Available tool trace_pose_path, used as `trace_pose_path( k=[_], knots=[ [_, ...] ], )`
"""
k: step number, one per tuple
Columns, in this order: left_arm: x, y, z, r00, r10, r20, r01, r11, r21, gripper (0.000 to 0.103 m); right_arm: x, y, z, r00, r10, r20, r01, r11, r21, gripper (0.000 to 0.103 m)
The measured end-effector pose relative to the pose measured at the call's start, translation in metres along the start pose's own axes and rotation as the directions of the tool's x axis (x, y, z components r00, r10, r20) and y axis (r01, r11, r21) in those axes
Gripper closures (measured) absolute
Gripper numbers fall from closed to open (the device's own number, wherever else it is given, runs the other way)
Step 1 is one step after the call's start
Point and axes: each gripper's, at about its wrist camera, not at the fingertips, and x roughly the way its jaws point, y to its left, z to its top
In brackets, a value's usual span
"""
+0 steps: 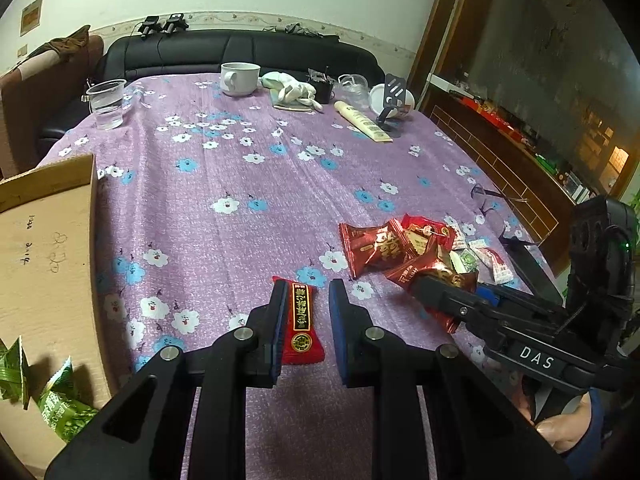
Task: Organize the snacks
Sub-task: 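Grasp the brown-red wrapped candy with the right gripper while the left holds the red packet, then carry the brown-red candy with the right gripper over the cardboard box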
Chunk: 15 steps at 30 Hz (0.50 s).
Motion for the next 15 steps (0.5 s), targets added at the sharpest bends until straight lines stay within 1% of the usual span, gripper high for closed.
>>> trace_pose_path(
  k=[15],
  knots=[
    [-0.0002, 0.0018, -0.0008, 1.0, -0.004, 0.001, 0.004, 1.0, -0.01, 0.085, 0.0, -0.0001, -0.0001, 1.0, 0.001, -0.001, -0.001, 1.0, 0.0, 0.069]
  ],
)
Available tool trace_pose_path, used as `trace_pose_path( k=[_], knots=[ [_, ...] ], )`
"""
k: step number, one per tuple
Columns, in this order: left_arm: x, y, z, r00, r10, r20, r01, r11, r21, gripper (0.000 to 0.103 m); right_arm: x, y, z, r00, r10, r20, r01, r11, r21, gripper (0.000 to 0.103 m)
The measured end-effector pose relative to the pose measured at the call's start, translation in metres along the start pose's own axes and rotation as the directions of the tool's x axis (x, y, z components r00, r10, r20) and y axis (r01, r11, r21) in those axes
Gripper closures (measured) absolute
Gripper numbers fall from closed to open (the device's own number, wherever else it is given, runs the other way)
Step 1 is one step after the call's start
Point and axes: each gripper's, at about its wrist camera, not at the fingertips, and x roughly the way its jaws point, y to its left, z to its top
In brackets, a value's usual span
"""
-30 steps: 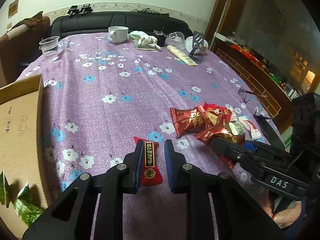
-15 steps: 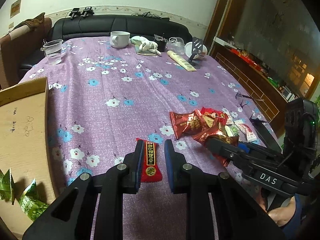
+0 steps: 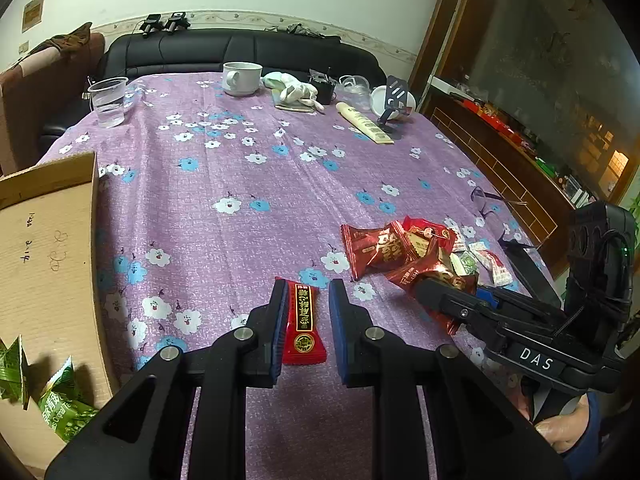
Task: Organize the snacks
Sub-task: 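Carry the brown-red candy with the right gripper over the cardboard box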
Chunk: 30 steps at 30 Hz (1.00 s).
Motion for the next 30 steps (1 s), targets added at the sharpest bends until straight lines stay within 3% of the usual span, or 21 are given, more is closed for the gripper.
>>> trace_pose_path(
  k=[18, 30],
  knots=[
    [-0.025, 0.013, 0.006, 0.998, -0.023, 0.055, 0.024, 1.0, -0.02, 0.085, -0.004, 0.006, 0.001, 1.0, -0.01, 0.008, 0.01, 1.0, 0.015, 0.069],
    [-0.064, 0.071, 0.005, 0.991, 0.022, 0.133, -0.005, 0.992, -0.129, 0.085, 0.002, 0.077, 0.007, 0.995, 0.091, -0.034, -0.093, 0.992, -0.082, 0.07]
  ],
)
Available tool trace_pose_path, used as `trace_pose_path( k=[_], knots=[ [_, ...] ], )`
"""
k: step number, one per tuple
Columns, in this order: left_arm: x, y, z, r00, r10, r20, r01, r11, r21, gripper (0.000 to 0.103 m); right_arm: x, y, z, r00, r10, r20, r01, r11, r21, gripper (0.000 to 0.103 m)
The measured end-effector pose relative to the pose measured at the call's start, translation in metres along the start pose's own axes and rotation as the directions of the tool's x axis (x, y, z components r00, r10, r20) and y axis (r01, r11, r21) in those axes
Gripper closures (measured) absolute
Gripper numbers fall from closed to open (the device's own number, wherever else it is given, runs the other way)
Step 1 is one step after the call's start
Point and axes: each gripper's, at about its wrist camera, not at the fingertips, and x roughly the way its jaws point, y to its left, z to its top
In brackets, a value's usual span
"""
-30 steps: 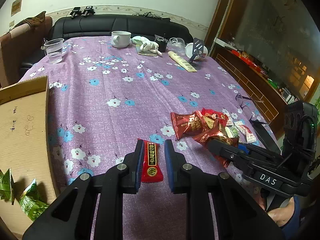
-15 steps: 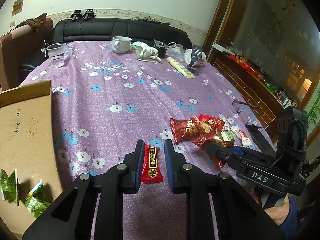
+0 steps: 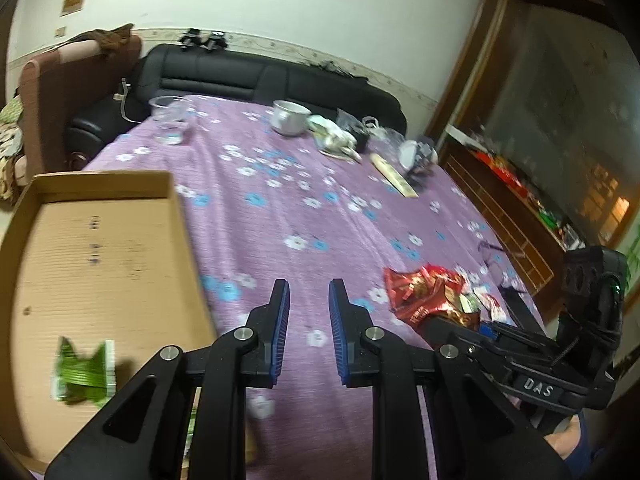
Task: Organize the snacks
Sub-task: 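Carry the brown-red candy with the right gripper over the cardboard box, then grasp the red candy packet with the left gripper while the right holds the brown-red candy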
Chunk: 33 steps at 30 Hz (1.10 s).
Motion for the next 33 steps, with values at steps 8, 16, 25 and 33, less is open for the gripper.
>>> trace_pose_path(
  k=[8, 16, 25, 33],
  knots=[
    [-0.026, 0.065, -0.003, 0.993, 0.108, 0.037, -0.103, 0.988, -0.112, 0.085, 0.034, 0.07, 0.008, 0.995, 0.075, -0.061, -0.082, 0.989, -0.122, 0.07],
    [-0.033, 0.133, -0.015, 0.974, 0.224, 0.0, -0.218, 0.945, -0.244, 0.085, 0.072, 0.13, 0.008, 0.987, 0.113, -0.112, -0.136, 0.965, -0.224, 0.07],
    [-0.024, 0.145, -0.022, 0.965, 0.262, -0.035, -0.262, 0.932, -0.249, 0.085, 0.117, 0.153, 0.003, 0.984, 0.085, -0.155, -0.121, 0.962, -0.245, 0.07],
    [-0.024, 0.136, -0.021, 0.972, 0.234, -0.038, -0.236, 0.947, -0.219, 0.085, 0.117, 0.139, 0.002, 0.984, 0.104, -0.147, -0.135, 0.966, -0.22, 0.07]
  ],
)
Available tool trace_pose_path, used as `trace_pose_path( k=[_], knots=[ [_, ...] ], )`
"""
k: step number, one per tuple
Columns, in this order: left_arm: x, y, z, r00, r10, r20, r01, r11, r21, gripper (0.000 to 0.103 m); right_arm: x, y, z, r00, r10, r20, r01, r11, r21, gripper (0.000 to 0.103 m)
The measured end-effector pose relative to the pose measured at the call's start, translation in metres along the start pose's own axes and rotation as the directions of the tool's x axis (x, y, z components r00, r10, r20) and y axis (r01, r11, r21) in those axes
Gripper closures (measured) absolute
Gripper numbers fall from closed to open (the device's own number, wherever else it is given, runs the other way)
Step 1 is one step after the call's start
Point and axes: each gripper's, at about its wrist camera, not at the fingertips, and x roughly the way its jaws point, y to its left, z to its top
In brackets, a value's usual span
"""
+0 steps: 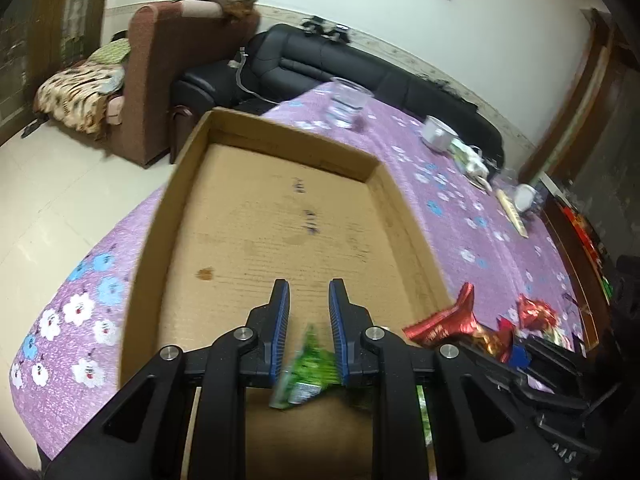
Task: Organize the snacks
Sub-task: 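Grasp the red candy packet with the left gripper while the right holds the brown-red candy, then carry the red packet with the left gripper and brown-red candy with the right over the box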
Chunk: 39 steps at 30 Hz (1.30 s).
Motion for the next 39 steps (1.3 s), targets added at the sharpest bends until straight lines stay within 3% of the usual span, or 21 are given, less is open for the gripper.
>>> trace_pose_path(
  k=[6, 10, 14, 17, 19, 26, 29, 33, 39],
  knots=[
    [-0.01, -0.049, 0.001, 0.992, -0.125, -0.022, 0.127, 0.988, 0.089, 0.085, -0.068, -0.059, 0.003, 0.985, -0.106, 0.138, 0.084, 0.984, 0.159, 0.07],
    [0.001, -0.109, -0.01, 0.968, -0.22, -0.123, 0.24, 0.954, 0.181, 0.077, -0.117, -0.114, -0.009, 0.957, -0.217, 0.193, 0.148, 0.937, 0.317, 0.07],
    [0.019, -0.164, -0.029, 0.945, -0.238, -0.223, 0.292, 0.922, 0.254, 0.075, -0.149, -0.15, -0.024, 0.936, -0.274, 0.221, 0.17, 0.901, 0.398, 0.069],
    [0.037, -0.2, -0.043, 0.947, -0.185, -0.263, 0.268, 0.905, 0.329, 0.073, -0.155, -0.165, -0.032, 0.938, -0.264, 0.223, 0.151, 0.894, 0.422, 0.069],
    [0.049, -0.208, -0.046, 0.943, -0.171, -0.284, 0.264, 0.907, 0.329, 0.073, -0.155, -0.17, -0.033, 0.94, -0.258, 0.225, 0.142, 0.892, 0.429, 0.069],
    [0.077, -0.227, -0.058, 0.958, -0.061, -0.28, 0.174, 0.9, 0.4, 0.074, -0.152, -0.179, -0.04, 0.948, -0.214, 0.234, 0.097, 0.898, 0.428, 0.069],
    [0.085, -0.232, -0.064, 0.969, -0.024, -0.244, 0.13, 0.894, 0.428, 0.085, -0.153, -0.178, -0.042, 0.949, -0.207, 0.24, 0.088, 0.9, 0.428, 0.069],
    [0.082, -0.234, -0.069, 0.98, -0.017, -0.2, 0.108, 0.886, 0.452, 0.088, -0.152, -0.179, -0.043, 0.949, -0.204, 0.239, 0.084, 0.898, 0.431, 0.07],
    [0.071, -0.217, -0.059, 0.969, -0.1, -0.228, 0.179, 0.916, 0.36, 0.088, -0.146, -0.178, -0.041, 0.952, -0.205, 0.227, 0.089, 0.896, 0.436, 0.069]
  ],
)
